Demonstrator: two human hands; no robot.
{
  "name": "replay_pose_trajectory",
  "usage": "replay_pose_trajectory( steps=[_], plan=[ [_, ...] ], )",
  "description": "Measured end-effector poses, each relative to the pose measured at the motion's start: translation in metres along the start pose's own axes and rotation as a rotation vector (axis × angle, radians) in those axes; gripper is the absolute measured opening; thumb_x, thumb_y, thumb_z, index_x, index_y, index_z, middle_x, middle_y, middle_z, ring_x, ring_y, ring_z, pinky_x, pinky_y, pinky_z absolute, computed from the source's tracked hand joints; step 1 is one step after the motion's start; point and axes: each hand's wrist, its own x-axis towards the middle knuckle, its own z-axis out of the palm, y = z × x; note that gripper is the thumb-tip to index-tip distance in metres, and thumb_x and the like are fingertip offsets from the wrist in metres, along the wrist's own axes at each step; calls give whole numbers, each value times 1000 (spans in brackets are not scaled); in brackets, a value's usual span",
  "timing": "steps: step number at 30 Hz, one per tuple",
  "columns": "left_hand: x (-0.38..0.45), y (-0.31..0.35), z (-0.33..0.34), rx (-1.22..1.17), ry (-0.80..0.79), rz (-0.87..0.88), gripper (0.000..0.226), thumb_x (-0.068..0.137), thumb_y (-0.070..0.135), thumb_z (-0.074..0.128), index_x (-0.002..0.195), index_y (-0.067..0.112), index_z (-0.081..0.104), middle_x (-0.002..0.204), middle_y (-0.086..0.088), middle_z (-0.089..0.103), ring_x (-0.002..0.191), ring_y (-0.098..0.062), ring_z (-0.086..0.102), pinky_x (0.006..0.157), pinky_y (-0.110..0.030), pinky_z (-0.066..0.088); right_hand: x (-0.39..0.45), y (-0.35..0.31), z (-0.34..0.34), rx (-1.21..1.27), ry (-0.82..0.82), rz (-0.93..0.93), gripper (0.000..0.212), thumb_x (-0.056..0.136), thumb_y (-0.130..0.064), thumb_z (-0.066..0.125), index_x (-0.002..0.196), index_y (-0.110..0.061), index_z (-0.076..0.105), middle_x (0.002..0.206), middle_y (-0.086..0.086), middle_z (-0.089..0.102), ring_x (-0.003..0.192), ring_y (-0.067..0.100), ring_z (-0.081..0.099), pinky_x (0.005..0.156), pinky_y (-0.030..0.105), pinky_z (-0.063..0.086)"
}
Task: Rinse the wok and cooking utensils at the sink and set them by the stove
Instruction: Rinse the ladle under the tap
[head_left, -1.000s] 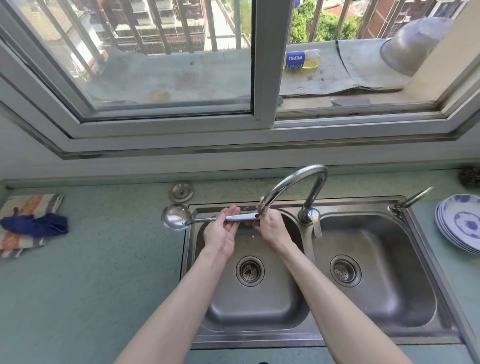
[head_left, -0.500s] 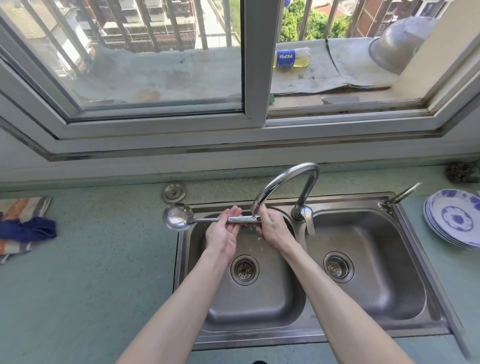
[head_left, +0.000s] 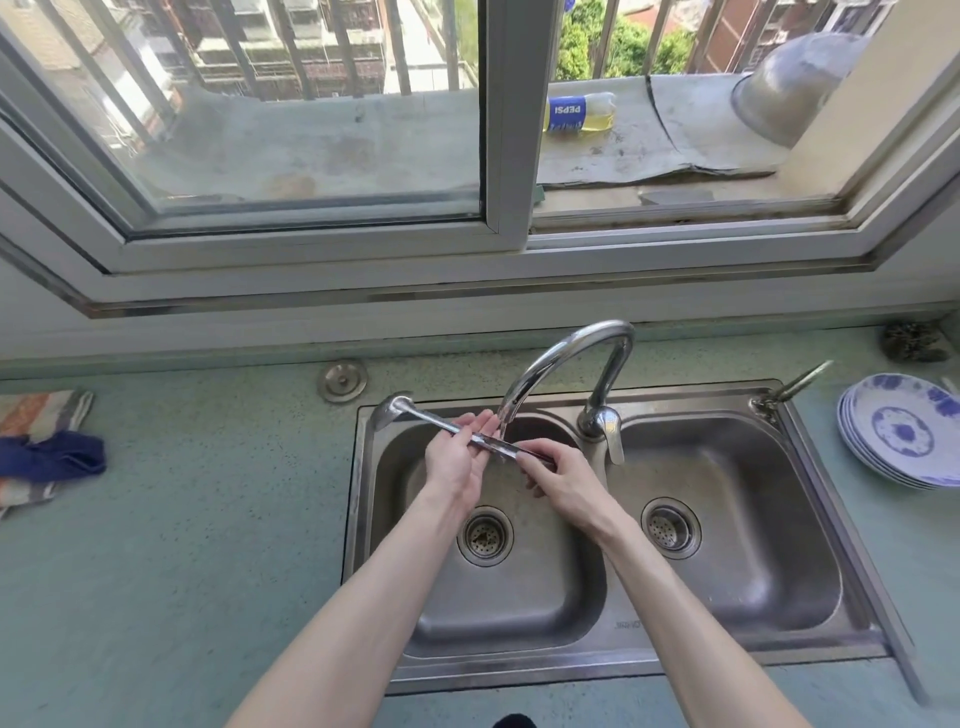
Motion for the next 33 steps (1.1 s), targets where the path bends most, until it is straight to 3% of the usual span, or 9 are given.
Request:
replay_pose_trajectory(
  steps=[3,7,11,17,21,24,27,30,33],
  plan=[
    [-8,-7,3,69,-66,13,12,101,-7,55,111,-3,54,102,-23,70,103,-34,70,95,-40,58,-6,8,-5,-206,4,-42,18,99,-39,67,109,-25,74,77,-13,70,67,3,60,66,25,48],
    [-17,-18,9,125,-102,24,21,104,1,53,123,-5,53,108,-22,73,100,-29,74,76,-32,63,-14,10,-6,-395,64,-69,21,100,-48,64,103,-28,69,75,-2,69,71,18,61,71,37,50],
    [-15,-18,10,166,-78,48,26,107,12,52,122,-7,58,118,-24,71,109,-33,71,95,-40,59,-32,19,-11,-355,95,-85,19,103,-43,61,105,-25,65,76,0,67,71,18,58,74,35,48],
    [-7,-8,12,70,-30,38,22,107,15,54,118,-3,56,117,-22,72,110,-34,72,96,-45,58,-53,42,-22,-335,124,-32,16,105,-44,59,101,-29,60,82,0,69,79,19,62,78,31,49],
    [-7,0,13,-80,11,-69,19,105,12,56,118,0,61,101,-15,77,91,-23,76,84,-36,60,-61,49,-33,-341,121,-33,14,104,-37,62,103,-23,63,82,-4,69,76,14,58,76,26,47],
    [-6,1,7,-155,60,-129,15,103,9,58,113,0,62,103,-17,75,104,-27,71,95,-39,54,-63,55,-45,-359,120,-48,12,104,-33,63,102,-21,66,79,-8,67,73,6,57,74,27,46],
    [-6,1,2,-148,85,-152,11,101,5,60,109,-1,64,85,-14,77,99,-25,71,100,-38,52,-62,64,-58,-452,117,-70,12,103,-32,65,101,-21,66,78,-12,64,74,3,56,72,30,44],
    [-12,-3,2,-126,57,-163,14,99,6,63,112,0,65,89,-13,78,94,-22,72,90,-35,56,-60,69,-64,-588,137,-51,17,101,-36,67,100,-19,64,81,-8,62,76,16,54,69,34,40],
    [-17,-12,7,-68,14,-162,13,96,4,66,109,1,66,98,-15,75,87,-20,75,73,-30,63,-56,62,-58,-673,168,-81,18,98,-34,70,107,-22,60,90,-13,59,81,13,53,69,29,35]
  ],
)
